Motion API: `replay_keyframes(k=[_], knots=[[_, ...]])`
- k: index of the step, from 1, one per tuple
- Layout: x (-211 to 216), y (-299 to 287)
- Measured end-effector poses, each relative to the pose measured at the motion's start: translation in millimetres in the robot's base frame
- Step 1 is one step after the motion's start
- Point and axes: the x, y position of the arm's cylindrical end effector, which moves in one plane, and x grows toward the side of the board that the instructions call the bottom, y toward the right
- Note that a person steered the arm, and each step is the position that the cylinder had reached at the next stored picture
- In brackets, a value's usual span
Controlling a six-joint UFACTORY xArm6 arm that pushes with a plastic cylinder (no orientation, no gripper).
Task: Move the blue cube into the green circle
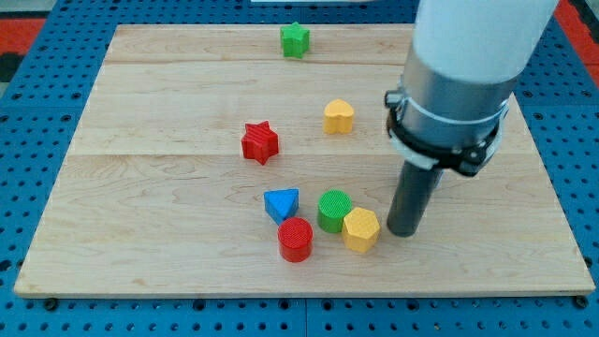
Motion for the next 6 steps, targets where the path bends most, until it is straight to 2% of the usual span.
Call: replay_keyframes(k=[1, 2, 3, 5, 6], knots=[[2, -44], [0, -40], [-14, 30], [-79, 106], [-83, 52]])
